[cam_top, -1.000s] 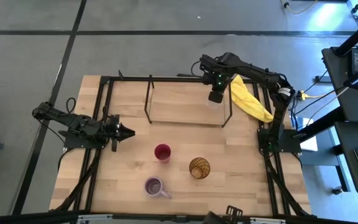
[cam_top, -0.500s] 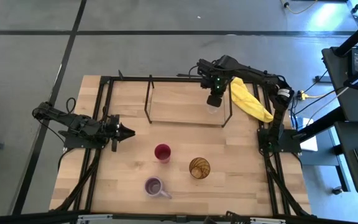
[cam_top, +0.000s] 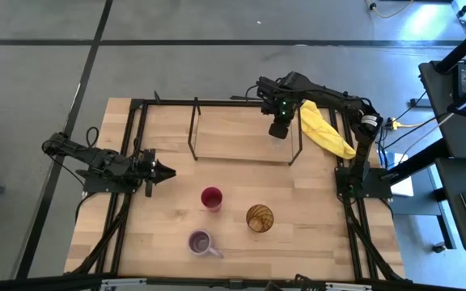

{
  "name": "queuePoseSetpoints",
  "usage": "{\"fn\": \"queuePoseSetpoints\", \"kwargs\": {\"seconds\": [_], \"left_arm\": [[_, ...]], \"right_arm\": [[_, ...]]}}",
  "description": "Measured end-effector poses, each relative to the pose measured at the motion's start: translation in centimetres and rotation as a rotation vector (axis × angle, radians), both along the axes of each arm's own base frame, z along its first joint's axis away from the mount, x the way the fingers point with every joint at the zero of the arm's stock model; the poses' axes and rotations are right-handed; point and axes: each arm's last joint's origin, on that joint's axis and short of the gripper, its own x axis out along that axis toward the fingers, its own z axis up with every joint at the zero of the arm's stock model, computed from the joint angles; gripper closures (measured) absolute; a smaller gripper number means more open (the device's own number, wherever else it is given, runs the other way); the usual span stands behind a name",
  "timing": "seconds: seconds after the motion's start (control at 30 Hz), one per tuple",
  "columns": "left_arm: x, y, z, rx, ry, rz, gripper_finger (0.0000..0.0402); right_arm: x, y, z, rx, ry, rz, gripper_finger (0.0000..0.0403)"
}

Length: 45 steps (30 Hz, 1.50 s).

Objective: Stack small to large cups/mugs on shelf
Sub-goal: Put the transparent mug on the shelf

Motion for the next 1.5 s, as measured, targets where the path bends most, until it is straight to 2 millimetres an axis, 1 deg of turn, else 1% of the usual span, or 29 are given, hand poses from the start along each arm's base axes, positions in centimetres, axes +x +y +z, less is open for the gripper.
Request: {"fn": "queuePoseSetpoints", "kwargs": {"seconds": [0.23, 0.4, 0.67, 0.83, 0.93, 1.07, 1.17, 1.27, 1.37, 1.5], "left_arm": [[0.0, 0.0, 0.0, 0.000, 0.000, 0.000, 0.0348], [0.0, 0.0, 0.0, 0.000, 0.000, 0.000, 0.0348], [0.0, 0.0, 0.0, 0.000, 0.000, 0.000, 0.0348], [0.0, 0.0, 0.0, 0.000, 0.000, 0.000, 0.0348], [0.0, 0.0, 0.0, 0.000, 0.000, 0.000, 0.0348], [0.0, 0.0, 0.0, 0.000, 0.000, 0.000, 0.0348], [0.0, 0.0, 0.0, 0.000, 0.000, 0.000, 0.0348], [0.0, 0.0, 0.0, 0.000, 0.000, 0.000, 0.0348], [0.0, 0.0, 0.0, 0.000, 0.000, 0.000, 0.0348], [0.0, 0.0, 0.0, 0.000, 0.000, 0.000, 0.0348]], "right_arm": [[0.0, 0.0, 0.0, -0.004, 0.002, 0.005, 0.0358], [0.0, -0.2, 0.0, -0.042, 0.020, 0.032, 0.0358], [0.1, -0.1, 0.0, -0.008, -0.007, 0.035, 0.0357], [1.0, 0.5, 0.0, -0.034, -0.049, 0.077, 0.0357], [1.8, 1.4, 0.2, -0.051, -0.080, 0.120, 0.0357], [2.7, 3.5, 0.8, -0.066, -0.109, 0.187, 0.0357], [3.2, 5.2, 2.1, -0.102, -0.183, 0.246, 0.0357], [3.0, 5.8, 3.2, -0.151, -0.215, 0.277, 0.0357], [1.8, 4.3, 3.2, -0.189, -0.145, 0.237, 0.0357], [0.3, 2.0, 2.7, -0.134, -0.130, 0.148, 0.0357]]}}
